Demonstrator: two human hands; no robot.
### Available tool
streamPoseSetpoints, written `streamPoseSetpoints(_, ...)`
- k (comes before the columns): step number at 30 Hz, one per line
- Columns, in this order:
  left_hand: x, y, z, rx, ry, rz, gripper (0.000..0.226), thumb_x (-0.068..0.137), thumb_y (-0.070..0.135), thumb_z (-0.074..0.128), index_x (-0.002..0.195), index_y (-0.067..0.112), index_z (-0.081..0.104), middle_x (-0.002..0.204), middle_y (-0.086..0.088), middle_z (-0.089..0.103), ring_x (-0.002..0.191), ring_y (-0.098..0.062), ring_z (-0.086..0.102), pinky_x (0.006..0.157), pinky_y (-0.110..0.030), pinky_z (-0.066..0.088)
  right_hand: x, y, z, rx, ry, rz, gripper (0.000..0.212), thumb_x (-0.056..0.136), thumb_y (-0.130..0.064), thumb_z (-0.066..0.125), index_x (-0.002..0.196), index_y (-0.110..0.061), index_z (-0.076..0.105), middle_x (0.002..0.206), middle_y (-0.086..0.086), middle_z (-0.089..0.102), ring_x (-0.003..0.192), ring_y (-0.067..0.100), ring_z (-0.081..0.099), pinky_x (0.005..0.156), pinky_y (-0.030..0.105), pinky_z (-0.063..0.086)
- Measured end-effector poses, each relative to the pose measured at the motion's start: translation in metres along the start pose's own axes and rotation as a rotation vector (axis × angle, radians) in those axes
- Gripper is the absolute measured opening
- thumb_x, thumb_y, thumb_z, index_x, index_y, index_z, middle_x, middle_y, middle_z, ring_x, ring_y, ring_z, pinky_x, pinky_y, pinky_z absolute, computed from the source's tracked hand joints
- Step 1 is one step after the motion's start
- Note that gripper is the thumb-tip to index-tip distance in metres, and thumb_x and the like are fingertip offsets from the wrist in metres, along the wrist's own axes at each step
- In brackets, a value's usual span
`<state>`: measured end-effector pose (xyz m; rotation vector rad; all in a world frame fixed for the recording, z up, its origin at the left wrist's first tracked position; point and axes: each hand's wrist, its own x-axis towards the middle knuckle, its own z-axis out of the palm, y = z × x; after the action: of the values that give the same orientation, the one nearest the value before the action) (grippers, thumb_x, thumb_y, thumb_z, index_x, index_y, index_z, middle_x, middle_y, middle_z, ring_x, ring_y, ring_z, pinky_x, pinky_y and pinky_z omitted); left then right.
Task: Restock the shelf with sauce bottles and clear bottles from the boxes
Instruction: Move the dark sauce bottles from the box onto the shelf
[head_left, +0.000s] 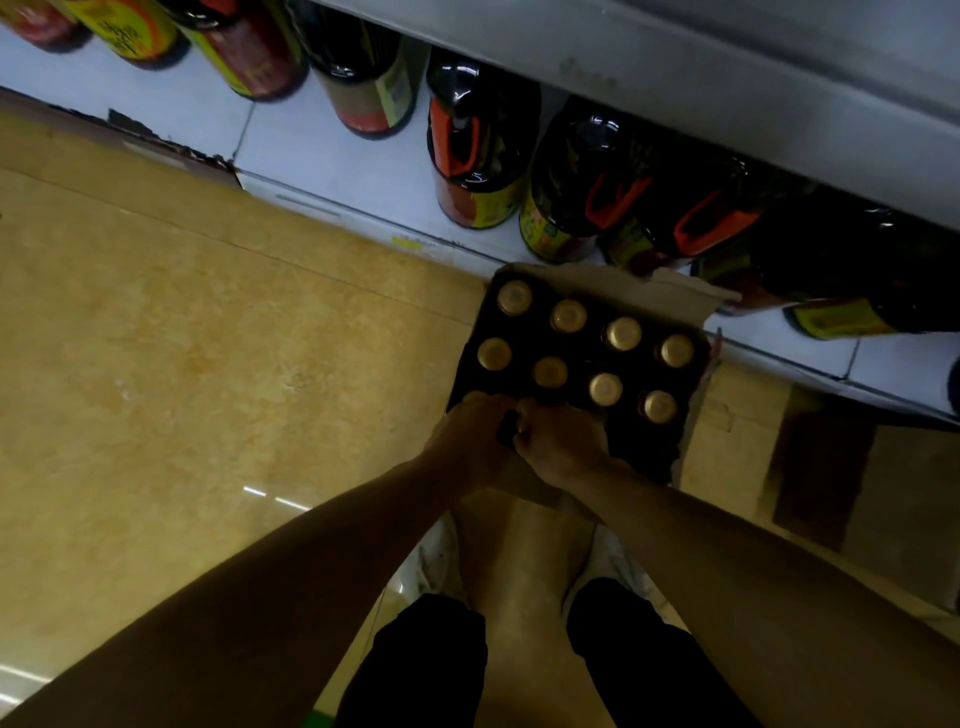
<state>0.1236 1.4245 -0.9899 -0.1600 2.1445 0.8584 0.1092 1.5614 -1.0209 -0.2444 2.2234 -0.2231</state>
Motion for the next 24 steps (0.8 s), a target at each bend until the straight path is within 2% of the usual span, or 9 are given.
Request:
streamPoseSetpoints(4, -0.004, 0.005, -0.002, -0.013, -0.006, 0.004, 0.049, 0.09, 0.004, 0.057, 0.138, 0.012, 0.05, 0.132, -0.012, 0.054, 0.12, -0.029, 0.052, 0.095, -0.038, 0.048, -0.013, 0.003, -0.008, 0.002, 0.064, -0.036, 0.039, 0.099, -0.036, 0.045, 0.137, -0.027, 0.045, 0.126, 0.002, 0.06, 0.117, 0.024, 0.055, 0.077, 0.031, 0.04)
streamPoseSetpoints(6, -0.007, 0.008, -0.004, 0.001, 0.001, 0.009, 0.049, 0.09, 0.005, 0.058, 0.138, 0.013, 0.05, 0.13, -0.012, 0.055, 0.118, -0.028, 0.054, 0.094, -0.038, 0.049, -0.022, 0.003, -0.014, 0.005, 0.104, -0.074, 0.04, 0.099, -0.039, 0.047, 0.137, -0.028, 0.045, 0.123, 0.003, 0.06, 0.114, 0.026, 0.056, 0.075, 0.031, 0.039)
streamPoseSetpoints(9, -0.011, 0.015, -0.006, 0.019, 0.013, 0.02, 0.043, 0.091, 0.011, 0.057, 0.133, 0.017, 0.053, 0.126, -0.01, 0.057, 0.112, -0.026, 0.058, 0.09, -0.039, 0.051, -0.034, 0.002, -0.027, 0.029, 0.14, -0.107, 0.041, 0.097, -0.044, 0.048, 0.135, -0.029, 0.044, 0.115, 0.003, 0.061, 0.105, 0.028, 0.058, 0.076, 0.036, 0.048)
streamPoseSetpoints(13, -0.026, 0.027, -0.013, 0.024, 0.039, 0.049, 0.035, 0.089, 0.016, 0.058, 0.124, 0.017, 0.057, 0.113, -0.007, 0.063, 0.101, -0.024, 0.061, 0.081, -0.038, 0.053, -0.054, -0.001, -0.048, 0.031, 0.169, -0.116, 0.035, 0.094, -0.051, 0.045, 0.123, -0.031, 0.045, 0.091, -0.002, 0.056, 0.084, 0.024, 0.059, 0.068, 0.037, 0.048)
streamPoseSetpoints(16, -0.038, 0.038, -0.021, 0.003, 0.057, 0.093, 0.034, 0.087, 0.013, 0.058, 0.121, 0.014, 0.059, 0.111, -0.006, 0.065, 0.101, -0.024, 0.062, 0.075, -0.034, 0.049, -0.071, -0.004, -0.067, 0.037, 0.194, -0.159, 0.032, 0.095, -0.049, 0.046, 0.118, -0.027, 0.048, 0.072, -0.008, 0.043, 0.064, 0.014, 0.047, 0.059, 0.032, 0.039)
streamPoseSetpoints(18, -0.045, 0.046, -0.028, 0.0, 0.069, 0.116, 0.036, 0.085, 0.011, 0.06, 0.122, 0.014, 0.058, 0.114, -0.006, 0.065, 0.104, -0.024, 0.06, 0.076, -0.03, 0.045, -0.084, -0.006, -0.084, 0.048, 0.213, -0.196, 0.031, 0.095, -0.047, 0.048, 0.117, -0.025, 0.05, 0.073, -0.009, 0.045, 0.066, 0.013, 0.049, 0.059, 0.033, 0.039)
streamPoseSetpoints(21, -0.056, 0.06, -0.039, -0.005, 0.06, 0.143, 0.039, 0.084, 0.016, 0.066, 0.121, 0.014, 0.057, 0.116, -0.006, 0.063, 0.107, -0.024, 0.059, 0.084, -0.033, 0.046, -0.103, -0.013, -0.112, 0.045, 0.237, -0.238, 0.034, 0.094, -0.049, 0.05, 0.119, -0.026, 0.052, 0.088, -0.004, 0.061, 0.08, 0.02, 0.06, 0.068, 0.037, 0.048)
streamPoseSetpoints(24, -0.068, 0.074, -0.056, 0.002, 0.083, 0.189, 0.027, 0.082, 0.02, 0.069, 0.106, 0.016, 0.056, 0.1, 0.0, 0.059, 0.099, -0.024, 0.059, 0.075, -0.028, 0.04, -0.12, -0.02, -0.142, 0.033, 0.219, -0.257, 0.029, 0.093, -0.051, 0.05, 0.109, -0.027, 0.053, 0.084, -0.003, 0.061, 0.071, 0.018, 0.057, 0.064, 0.037, 0.047)
